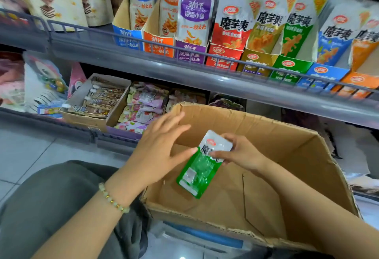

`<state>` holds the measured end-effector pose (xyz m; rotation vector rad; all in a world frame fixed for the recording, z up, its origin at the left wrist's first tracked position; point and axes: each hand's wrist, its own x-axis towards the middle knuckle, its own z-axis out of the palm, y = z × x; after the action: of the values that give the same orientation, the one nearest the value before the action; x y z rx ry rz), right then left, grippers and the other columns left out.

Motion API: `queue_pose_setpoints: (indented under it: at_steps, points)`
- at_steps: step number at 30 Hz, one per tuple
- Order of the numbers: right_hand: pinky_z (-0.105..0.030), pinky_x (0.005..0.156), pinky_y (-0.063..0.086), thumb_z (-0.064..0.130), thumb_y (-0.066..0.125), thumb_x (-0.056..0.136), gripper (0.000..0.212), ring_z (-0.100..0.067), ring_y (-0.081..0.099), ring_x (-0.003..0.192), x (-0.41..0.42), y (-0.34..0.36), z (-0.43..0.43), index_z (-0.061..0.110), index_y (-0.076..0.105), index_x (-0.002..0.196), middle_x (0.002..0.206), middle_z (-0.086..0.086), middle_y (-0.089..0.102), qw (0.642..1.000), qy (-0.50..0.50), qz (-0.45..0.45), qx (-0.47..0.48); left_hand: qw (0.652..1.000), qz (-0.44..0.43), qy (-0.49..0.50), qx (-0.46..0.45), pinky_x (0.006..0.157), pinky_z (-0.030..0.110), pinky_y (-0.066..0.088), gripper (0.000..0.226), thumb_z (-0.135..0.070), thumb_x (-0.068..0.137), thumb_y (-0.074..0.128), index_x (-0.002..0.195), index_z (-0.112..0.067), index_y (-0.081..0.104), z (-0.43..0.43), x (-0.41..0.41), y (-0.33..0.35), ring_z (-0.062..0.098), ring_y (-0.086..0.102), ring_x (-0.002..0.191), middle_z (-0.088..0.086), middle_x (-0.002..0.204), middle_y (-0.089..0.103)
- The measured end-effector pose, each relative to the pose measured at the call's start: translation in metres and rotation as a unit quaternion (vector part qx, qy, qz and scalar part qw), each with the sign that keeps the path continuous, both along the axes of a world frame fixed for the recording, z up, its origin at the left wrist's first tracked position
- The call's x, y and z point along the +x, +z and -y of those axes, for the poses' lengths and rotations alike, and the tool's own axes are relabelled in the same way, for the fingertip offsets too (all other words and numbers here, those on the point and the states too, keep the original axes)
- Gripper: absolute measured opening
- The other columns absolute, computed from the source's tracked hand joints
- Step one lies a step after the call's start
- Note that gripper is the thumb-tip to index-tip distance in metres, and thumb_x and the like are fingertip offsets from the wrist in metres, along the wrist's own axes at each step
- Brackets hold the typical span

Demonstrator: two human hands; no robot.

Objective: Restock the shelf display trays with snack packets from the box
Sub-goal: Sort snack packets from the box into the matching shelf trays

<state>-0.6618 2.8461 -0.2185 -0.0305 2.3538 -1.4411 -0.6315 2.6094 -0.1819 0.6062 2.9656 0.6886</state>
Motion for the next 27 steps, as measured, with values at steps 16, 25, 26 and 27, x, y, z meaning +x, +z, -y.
queue_pose_setpoints:
  at_steps: [16, 25, 26, 27]
  points:
    - [-0.034, 0.099, 0.050, 0.021, 0.074, 0.066, 0.057, -0.012, 0.064, 0.106, 0.032, 0.071, -0.062, 0.019, 0.053, 0.119, 0.124, -0.004, 0.060, 0.971, -0.120, -0.168, -0.122, 0.912, 0.155, -0.035, 0.377, 0.082, 0.036, 0.054, 0.020, -0.014, 0.097, 0.051, 0.099, 0.000, 0.065, -0.085, -0.014, -0.005, 0.014, 0.070, 0.090, 0.005, 0.095, 0.074]
    - [-0.023, 0.064, 0.058, -0.009, 0.069, 0.078, 0.029, -0.014, 0.072, 0.076, 0.004, 0.167, -0.120, 0.008, 0.057, 0.098, 0.083, 0.000, 0.075, 0.973, -0.075, -0.198, -0.088, 0.923, 0.055, -0.101, 0.367, 0.068, 0.013, 0.051, 0.008, -0.019, 0.086, 0.067, 0.082, -0.026, 0.068, -0.134, -0.058, 0.068, -0.001, 0.067, 0.079, -0.013, 0.080, 0.073]
    - [-0.019, 0.061, 0.056, -0.010, 0.068, 0.078, 0.028, -0.008, 0.071, 0.071, 0.000, 0.182, -0.126, 0.007, 0.057, 0.098, 0.081, 0.001, 0.074, 0.968, -0.082, -0.224, -0.076, 0.928, 0.034, -0.103, 0.358, 0.071, 0.013, 0.050, 0.006, -0.023, 0.087, 0.066, 0.085, -0.029, 0.068, -0.139, -0.067, 0.075, -0.003, 0.066, 0.081, -0.016, 0.082, 0.072]
    - [-0.016, 0.057, 0.054, -0.011, 0.068, 0.078, 0.029, -0.003, 0.068, 0.065, -0.005, 0.198, -0.133, 0.005, 0.057, 0.099, 0.080, 0.002, 0.072, 0.959, -0.100, -0.258, -0.062, 0.936, 0.002, -0.103, 0.337, 0.075, 0.013, 0.050, 0.005, -0.028, 0.088, 0.064, 0.091, -0.031, 0.066, -0.143, -0.076, 0.083, -0.005, 0.065, 0.084, -0.019, 0.085, 0.071]
